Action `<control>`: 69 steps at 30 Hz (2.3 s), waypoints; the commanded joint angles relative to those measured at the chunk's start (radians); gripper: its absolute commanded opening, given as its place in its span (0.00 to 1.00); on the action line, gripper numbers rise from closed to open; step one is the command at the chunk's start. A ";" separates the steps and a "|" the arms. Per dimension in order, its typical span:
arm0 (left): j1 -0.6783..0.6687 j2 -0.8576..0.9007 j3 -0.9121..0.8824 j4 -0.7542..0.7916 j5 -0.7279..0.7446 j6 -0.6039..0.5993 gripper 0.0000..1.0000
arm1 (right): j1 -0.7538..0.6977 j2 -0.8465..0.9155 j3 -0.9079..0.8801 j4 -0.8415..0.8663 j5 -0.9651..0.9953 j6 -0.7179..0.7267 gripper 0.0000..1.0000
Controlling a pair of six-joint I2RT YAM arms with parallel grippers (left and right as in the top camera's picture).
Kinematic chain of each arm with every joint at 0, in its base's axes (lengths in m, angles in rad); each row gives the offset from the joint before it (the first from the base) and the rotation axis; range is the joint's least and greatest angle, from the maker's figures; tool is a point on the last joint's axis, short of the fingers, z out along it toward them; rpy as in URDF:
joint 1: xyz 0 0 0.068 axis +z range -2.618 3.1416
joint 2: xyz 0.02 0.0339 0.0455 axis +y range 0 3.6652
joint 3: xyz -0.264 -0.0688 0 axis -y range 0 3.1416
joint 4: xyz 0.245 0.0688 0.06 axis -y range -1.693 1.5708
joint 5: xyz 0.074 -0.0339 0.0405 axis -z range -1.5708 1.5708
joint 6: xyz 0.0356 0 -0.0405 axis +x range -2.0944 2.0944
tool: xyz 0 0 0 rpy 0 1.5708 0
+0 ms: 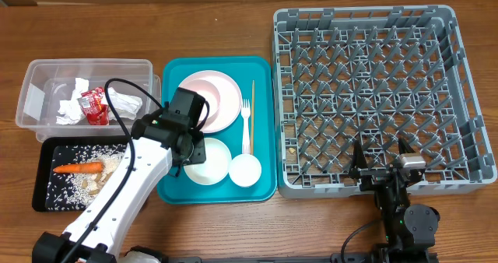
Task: Sort waste into correct bins and load items into the dishwasher
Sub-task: 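Lift the white bowl and carry it right toward the dish rack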
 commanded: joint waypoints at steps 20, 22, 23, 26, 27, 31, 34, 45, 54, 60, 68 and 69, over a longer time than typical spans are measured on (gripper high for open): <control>-0.006 0.012 -0.248 0.263 -0.016 0.011 0.42 | -0.003 -0.012 -0.011 0.007 -0.001 0.004 1.00; -0.006 0.012 -0.248 0.267 -0.012 0.011 0.33 | -0.003 -0.012 -0.011 0.007 -0.001 0.004 1.00; -0.006 0.012 -0.248 0.270 -0.010 0.011 0.29 | -0.004 -0.011 -0.011 0.007 -0.001 0.005 1.00; -0.006 0.012 -0.248 0.272 -0.008 0.011 0.20 | -0.004 -0.011 -0.011 0.007 -0.001 0.004 1.00; -0.006 0.012 -0.248 0.272 -0.008 0.011 0.16 | -0.003 -0.011 -0.011 0.007 -0.001 0.005 1.00; -0.006 0.012 -0.248 0.267 -0.025 0.011 0.04 | -0.004 -0.011 -0.011 0.007 -0.001 0.004 1.00; -0.006 0.012 -0.248 0.253 -0.038 0.012 0.04 | -0.003 -0.011 -0.011 0.007 -0.001 0.004 1.00; -0.005 0.011 -0.110 0.100 -0.127 0.012 0.04 | -0.003 -0.011 -0.011 0.007 -0.001 0.004 1.00; -0.006 0.006 0.180 -0.071 -0.152 0.011 0.04 | -0.003 -0.011 -0.011 0.007 -0.001 0.004 1.00; -0.006 -0.030 0.279 -0.065 0.073 0.011 0.04 | -0.003 -0.011 -0.011 0.007 -0.001 0.004 1.00; -0.032 -0.055 0.280 0.064 0.478 0.011 0.04 | -0.004 -0.011 -0.011 0.007 -0.001 0.004 1.00; -0.043 -0.055 0.280 0.079 0.478 0.011 0.04 | -0.003 -0.011 -0.011 0.007 -0.001 0.004 1.00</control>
